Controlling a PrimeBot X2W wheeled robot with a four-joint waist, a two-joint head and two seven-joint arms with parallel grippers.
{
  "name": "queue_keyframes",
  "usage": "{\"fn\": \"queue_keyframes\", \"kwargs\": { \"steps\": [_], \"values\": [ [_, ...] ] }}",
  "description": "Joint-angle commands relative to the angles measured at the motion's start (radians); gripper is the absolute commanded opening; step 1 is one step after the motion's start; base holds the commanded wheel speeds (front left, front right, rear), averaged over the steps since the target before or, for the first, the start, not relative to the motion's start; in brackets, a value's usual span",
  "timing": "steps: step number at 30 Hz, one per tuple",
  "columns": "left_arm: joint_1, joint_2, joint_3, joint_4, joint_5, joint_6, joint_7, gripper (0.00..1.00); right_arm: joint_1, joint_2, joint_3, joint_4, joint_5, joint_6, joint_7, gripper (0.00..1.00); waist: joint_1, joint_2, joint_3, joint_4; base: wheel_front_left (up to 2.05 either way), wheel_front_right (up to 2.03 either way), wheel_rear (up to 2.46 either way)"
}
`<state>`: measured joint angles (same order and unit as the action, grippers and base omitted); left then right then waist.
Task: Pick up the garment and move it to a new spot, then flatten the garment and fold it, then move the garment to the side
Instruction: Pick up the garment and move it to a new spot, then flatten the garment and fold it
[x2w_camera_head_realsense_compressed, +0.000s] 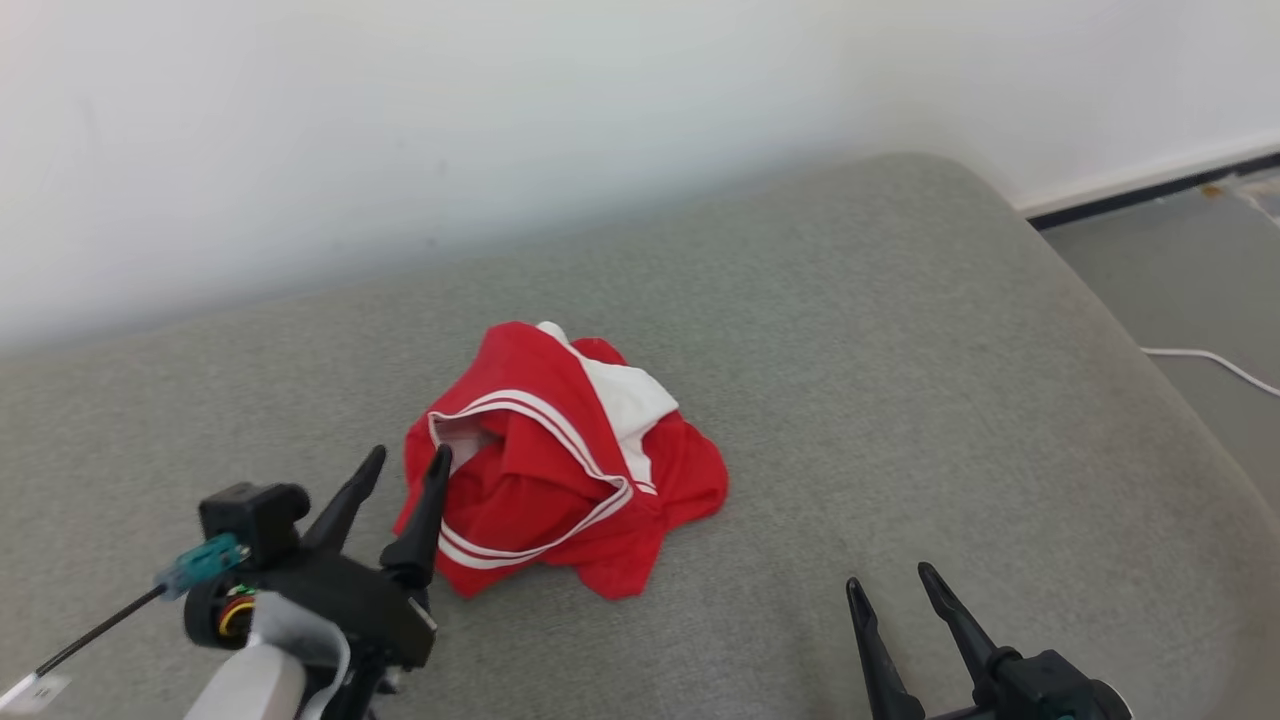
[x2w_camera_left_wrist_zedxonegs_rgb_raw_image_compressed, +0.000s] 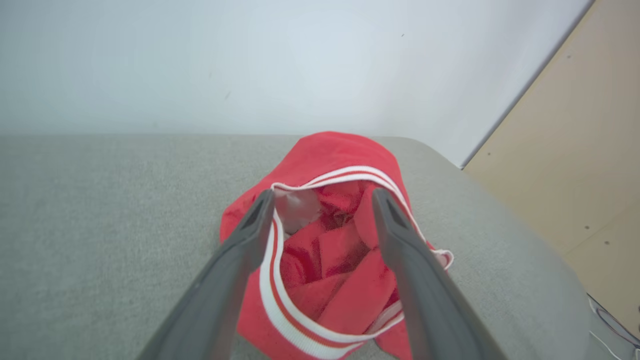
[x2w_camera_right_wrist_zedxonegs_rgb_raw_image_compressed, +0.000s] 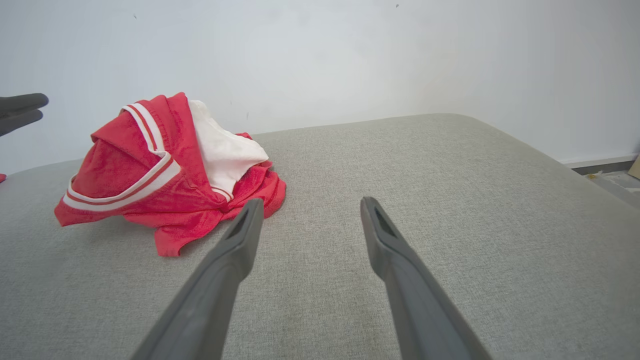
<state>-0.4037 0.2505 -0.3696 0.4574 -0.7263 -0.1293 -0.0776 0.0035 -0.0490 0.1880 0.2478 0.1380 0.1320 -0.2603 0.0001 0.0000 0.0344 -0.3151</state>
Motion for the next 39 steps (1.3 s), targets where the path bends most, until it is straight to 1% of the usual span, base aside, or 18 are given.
{"fn": "queue_keyframes", "kwargs": {
  "steps": [1,2,3,4,6,7,9,11,13,15,18,21,24,27,28,33,39],
  "values": [
    [0.031,0.022,-0.006,-0.027,-0.005,-0.001,-0.021,1.0,0.009,-0.002,-0.009,0.0,-0.01,-0.002,-0.002,1.0,-0.0001,0.0,-0.04,0.064,0.0,0.0,0.0],
    [0.046,0.046,-0.007,-0.048,-0.005,-0.001,-0.037,1.0,0.012,-0.002,-0.008,0.001,-0.015,-0.002,-0.002,1.0,-0.0001,0.0,-0.045,0.075,0.0,0.0,0.0],
    [0.079,0.074,-0.011,-0.083,0.013,-0.001,-0.078,1.0,0.018,-0.002,-0.014,0.005,-0.021,-0.002,-0.002,1.0,-0.0001,0.0,-0.055,0.101,0.0,0.0,0.0],
    [0.099,0.086,-0.014,-0.097,0.03,0.001,-0.1,1.0,0.021,-0.002,-0.016,0.007,-0.025,-0.002,-0.002,1.0,-0.0001,0.0,-0.06,0.113,0.0,0.0,0.0],
    [0.139,0.101,-0.005,-0.124,0.058,0.024,-0.143,1.0,0.026,-0.002,-0.022,0.008,-0.029,-0.002,-0.003,1.0,-0.0001,0.0,-0.068,0.133,0.0,0.0,0.0],
    [0.159,0.103,0.005,-0.138,0.077,0.043,-0.16,1.0,0.03,-0.002,-0.028,0.009,-0.034,-0.002,-0.003,1.0,-0.0001,0.0,-0.072,0.144,0.0,0.0,0.0],
    [0.211,0.091,0.03,-0.177,0.117,0.087,-0.181,1.0,0.038,-0.002,-0.041,0.01,-0.038,-0.002,-0.003,1.0,-0.0001,0.0,-0.079,0.163,0.0,0.0,0.0],
    [0.261,0.086,0.07,-0.235,0.185,0.122,-0.188,1.0,0.047,-0.002,-0.053,0.01,-0.046,-0.002,-0.003,1.0,-0.0001,0.0,-0.085,0.18,0.0,0.0,0.0],
    [0.33,0.054,0.132,-0.306,0.244,0.153,-0.188,1.0,0.055,-0.002,-0.066,0.01,-0.054,-0.002,-0.003,1.0,-0.0001,0.0,-0.091,0.194,0.0,0.0,0.0],
    [0.407,0.017,0.186,-0.375,0.307,0.166,-0.188,1.0,0.066,-0.002,-0.08,0.012,-0.061,-0.002,-0.004,1.0,-0.0001,0.0,-0.097,0.206,0.0,0.0,0.0],
    [0.5,-0.041,0.263,-0.442,0.363,0.155,-0.188,1.0,0.081,-0.002,-0.103,0.011,-0.073,-0.002,-0.003,1.0,-0.0001,0.0,-0.105,0.217,0.0,0.0,0.0],
    [0.581,-0.102,0.334,-0.468,0.402,0.125,-0.188,1.0,0.093,-0.002,-0.12,0.011,-0.086,-0.002,-0.001,1.0,-0.0001,0.0,-0.111,0.223,0.0,0.0,0.0],
    [0.643,-0.139,0.397,-0.475,0.429,0.094,-0.188,1.0,0.101,-0.002,-0.13,0.014,-0.098,-0.003,-0.001,1.0,-0.0001,0.0,-0.116,0.222,0.0,0.0,0.0],
    [0.689,-0.162,0.454,-0.46,0.456,0.064,-0.188,1.0,0.104,-0.002,-0.124,0.019,-0.12,-0.003,-0.002,1.0,-0.0001,0.0,-0.118,0.223,0.0,0.0,0.0],
    [0.689,-0.162,0.454,-0.46,0.456,0.064,-0.188,1.0,0.104,-0.002,-0.124,0.019,-0.12,-0.003,-0.002,1.0,-0.0001,0.0,-0.118,0.223,0.0,0.0,0.0],
    [0.722,-0.18,0.506,-0.423,0.496,0.023,-0.188,1.0,0.118,-0.002,-0.113,0.032,-0.123,-0.003,-0.004,1.0,-0.0001,0.0,-0.12,0.234,0.0,0.0,0.0],
    [0.737,-0.192,0.538,-0.407,0.507,0.004,-0.188,1.0,0.121,-0.002,-0.102,0.047,-0.124,-0.003,-0.004,1.0,-0.0001,0.0,-0.124,0.244,0.0,0.0,0.0]
  ]
}}
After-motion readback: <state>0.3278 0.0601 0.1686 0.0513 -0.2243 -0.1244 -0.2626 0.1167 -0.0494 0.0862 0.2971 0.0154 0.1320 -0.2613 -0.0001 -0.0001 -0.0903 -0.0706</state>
